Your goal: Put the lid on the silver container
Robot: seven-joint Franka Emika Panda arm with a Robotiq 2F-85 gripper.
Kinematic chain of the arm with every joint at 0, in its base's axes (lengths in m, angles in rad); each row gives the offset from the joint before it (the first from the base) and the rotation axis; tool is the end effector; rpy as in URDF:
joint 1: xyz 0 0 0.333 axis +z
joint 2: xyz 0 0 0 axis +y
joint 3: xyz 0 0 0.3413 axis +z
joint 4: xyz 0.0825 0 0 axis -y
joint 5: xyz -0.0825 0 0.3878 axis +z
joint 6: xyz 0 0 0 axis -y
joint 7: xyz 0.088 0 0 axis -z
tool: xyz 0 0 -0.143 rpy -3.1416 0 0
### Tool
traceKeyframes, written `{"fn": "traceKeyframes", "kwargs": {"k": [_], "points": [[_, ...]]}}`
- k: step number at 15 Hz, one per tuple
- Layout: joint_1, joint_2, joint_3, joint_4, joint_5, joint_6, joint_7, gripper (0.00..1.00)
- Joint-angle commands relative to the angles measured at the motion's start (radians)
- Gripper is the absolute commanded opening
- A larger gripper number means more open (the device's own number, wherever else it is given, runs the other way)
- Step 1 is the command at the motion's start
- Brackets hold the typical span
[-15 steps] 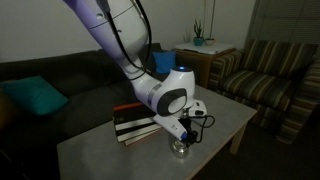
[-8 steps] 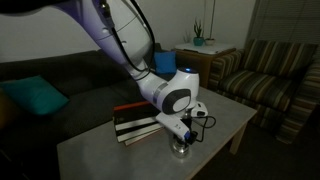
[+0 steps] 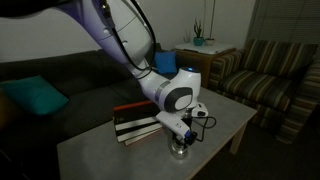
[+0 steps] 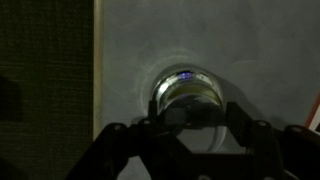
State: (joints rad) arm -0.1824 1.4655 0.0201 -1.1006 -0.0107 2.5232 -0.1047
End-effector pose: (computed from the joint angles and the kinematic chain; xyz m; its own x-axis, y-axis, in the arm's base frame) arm 0.7003 -0.1182 -0.1401 0.9970 -0.0658 -0.0410 -0.0666 -0.9976 -0.0185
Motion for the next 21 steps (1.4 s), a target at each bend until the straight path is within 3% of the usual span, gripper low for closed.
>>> {"fn": "traceKeyframes", "kwargs": {"k": [1, 21], "points": [[-0.009, -0.001, -0.001, 0.004, 0.018, -0.073, -0.017, 0.44], [-0.013, 0.007, -0.001, 0.022, 0.024, -0.181, -0.019, 0.44]]}}
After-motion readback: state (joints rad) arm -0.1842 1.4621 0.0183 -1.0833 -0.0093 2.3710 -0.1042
